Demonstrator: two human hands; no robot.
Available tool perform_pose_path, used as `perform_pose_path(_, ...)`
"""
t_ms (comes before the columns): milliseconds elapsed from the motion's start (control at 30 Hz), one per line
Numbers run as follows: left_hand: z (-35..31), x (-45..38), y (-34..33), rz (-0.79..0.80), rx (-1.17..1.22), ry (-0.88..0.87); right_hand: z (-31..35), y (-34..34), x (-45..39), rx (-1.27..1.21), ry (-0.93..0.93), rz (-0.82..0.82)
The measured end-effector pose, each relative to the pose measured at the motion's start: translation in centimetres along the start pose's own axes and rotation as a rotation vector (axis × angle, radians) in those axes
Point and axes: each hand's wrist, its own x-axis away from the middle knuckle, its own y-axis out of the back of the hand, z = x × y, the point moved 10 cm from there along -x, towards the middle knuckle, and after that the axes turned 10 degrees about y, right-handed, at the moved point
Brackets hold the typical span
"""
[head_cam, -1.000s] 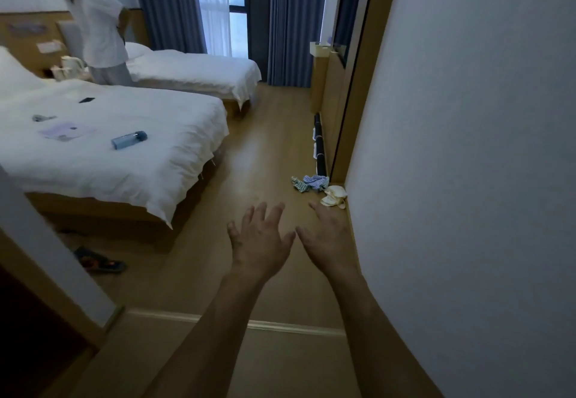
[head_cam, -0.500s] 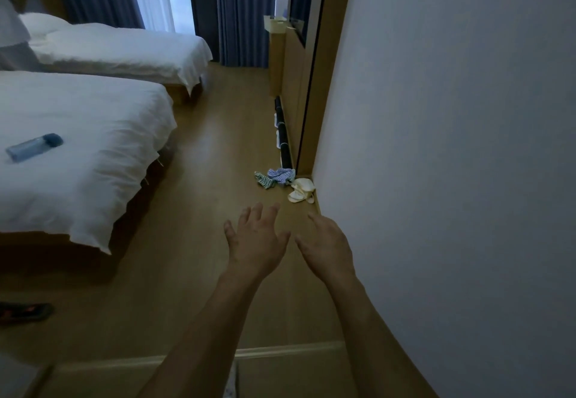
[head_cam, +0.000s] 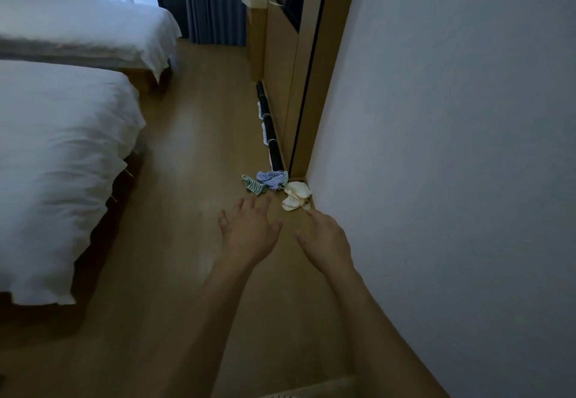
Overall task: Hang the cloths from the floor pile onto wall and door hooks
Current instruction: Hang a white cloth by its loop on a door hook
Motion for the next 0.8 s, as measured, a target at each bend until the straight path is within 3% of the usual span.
perform_pose_path(433, 3.3, -19.6, -3.4, 0.092, -0.067, 0.06, -2.4, -8.4, -19.8, -0.064, -0.095, 0.148)
perform_pose_path(800, 1.6, -39.9, -7.5, 0.152, -0.104, 0.121, -5.5, -11.1, -42.0, -0.075, -0.012, 0.201)
